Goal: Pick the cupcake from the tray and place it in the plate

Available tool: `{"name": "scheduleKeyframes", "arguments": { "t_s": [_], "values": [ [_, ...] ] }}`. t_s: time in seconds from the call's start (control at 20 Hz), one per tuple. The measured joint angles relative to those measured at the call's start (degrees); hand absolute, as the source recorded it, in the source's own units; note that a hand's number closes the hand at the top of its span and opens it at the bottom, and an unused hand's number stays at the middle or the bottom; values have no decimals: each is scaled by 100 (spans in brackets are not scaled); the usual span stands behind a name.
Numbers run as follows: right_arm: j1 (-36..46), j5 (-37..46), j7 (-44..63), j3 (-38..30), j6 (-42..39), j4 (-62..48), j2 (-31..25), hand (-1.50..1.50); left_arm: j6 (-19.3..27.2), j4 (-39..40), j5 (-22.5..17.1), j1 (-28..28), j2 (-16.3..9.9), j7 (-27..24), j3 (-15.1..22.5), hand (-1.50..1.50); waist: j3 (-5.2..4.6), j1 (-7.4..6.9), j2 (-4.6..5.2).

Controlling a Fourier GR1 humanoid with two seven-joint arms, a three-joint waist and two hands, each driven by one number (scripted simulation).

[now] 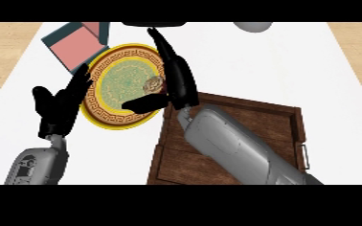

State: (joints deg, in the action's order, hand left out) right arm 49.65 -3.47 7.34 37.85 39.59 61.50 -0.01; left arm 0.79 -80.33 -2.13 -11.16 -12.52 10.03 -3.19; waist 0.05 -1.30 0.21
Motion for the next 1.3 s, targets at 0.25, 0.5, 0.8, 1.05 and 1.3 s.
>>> {"name": "scheduleKeyframes", "arguments": {
  "t_s": [0.25, 0.5, 0.8, 1.05, 1.3],
  "values": [
    [-294, -577, -651, -581, -887, -154, -57, -150, -8, -35, 21, 122, 16, -74, -44, 0, -2, 47, -3],
    [-565, -615, -1332, -816, -1207, -420, -18, -150, -56, 4, 25, 109, 47, -94, -110, 0, -3, 75, -10],
    [-797, -366, -1671, -1358, -1720, -536, -167, -150, -41, -67, 88, 119, 89, -5, -145, 0, -4, 100, -18],
    [-960, -120, -1736, -1721, -2036, -496, -316, -150, -139, -34, 66, 145, 69, -45, -236, 0, -5, 109, -20],
    [-1006, 128, -1708, -2040, -2342, -605, -436, -150, -155, -48, 124, 141, 92, -41, -260, 0, -5, 108, -20]
  ]
}}
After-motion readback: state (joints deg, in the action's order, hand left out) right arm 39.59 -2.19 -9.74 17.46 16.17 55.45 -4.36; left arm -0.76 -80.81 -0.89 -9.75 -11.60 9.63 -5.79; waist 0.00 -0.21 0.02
